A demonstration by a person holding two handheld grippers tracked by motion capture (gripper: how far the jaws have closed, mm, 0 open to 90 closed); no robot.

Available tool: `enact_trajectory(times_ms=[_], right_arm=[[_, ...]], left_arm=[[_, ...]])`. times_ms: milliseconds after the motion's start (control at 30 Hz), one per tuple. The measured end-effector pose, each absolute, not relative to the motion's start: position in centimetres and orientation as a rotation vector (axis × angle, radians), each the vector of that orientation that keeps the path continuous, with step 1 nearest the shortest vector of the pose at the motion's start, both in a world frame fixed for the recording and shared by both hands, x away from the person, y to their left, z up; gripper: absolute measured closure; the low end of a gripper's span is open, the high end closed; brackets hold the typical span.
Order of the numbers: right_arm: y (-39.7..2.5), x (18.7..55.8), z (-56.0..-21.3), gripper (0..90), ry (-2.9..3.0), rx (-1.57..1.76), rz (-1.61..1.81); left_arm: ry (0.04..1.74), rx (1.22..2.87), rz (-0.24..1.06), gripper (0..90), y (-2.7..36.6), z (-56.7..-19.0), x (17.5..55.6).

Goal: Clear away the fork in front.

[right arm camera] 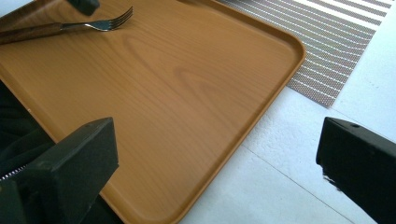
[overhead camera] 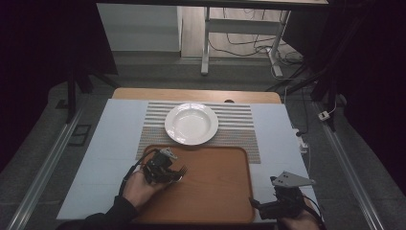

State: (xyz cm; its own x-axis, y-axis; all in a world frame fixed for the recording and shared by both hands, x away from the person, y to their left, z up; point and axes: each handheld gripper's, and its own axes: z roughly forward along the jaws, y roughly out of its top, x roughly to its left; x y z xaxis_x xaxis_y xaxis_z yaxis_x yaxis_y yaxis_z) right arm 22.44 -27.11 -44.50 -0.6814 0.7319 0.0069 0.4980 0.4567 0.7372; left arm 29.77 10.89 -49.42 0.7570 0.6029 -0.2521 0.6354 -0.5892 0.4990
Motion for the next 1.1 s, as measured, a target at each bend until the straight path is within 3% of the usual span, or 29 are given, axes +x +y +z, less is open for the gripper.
enact_trajectory(times_ms=[233,1100], right_arm=[[-27.1,22.4,-44.5,0.0,2.399,1.049,1.061],[-27.1,22.5,-44.5,0.0,2.401,1.051,1.060]], left_arm=[[0.935,2.480,-0.056,88.7,10.2,-51.2,29.2],[1.179,2.389,-0.013,88.6,15.4,-51.3,31.3]])
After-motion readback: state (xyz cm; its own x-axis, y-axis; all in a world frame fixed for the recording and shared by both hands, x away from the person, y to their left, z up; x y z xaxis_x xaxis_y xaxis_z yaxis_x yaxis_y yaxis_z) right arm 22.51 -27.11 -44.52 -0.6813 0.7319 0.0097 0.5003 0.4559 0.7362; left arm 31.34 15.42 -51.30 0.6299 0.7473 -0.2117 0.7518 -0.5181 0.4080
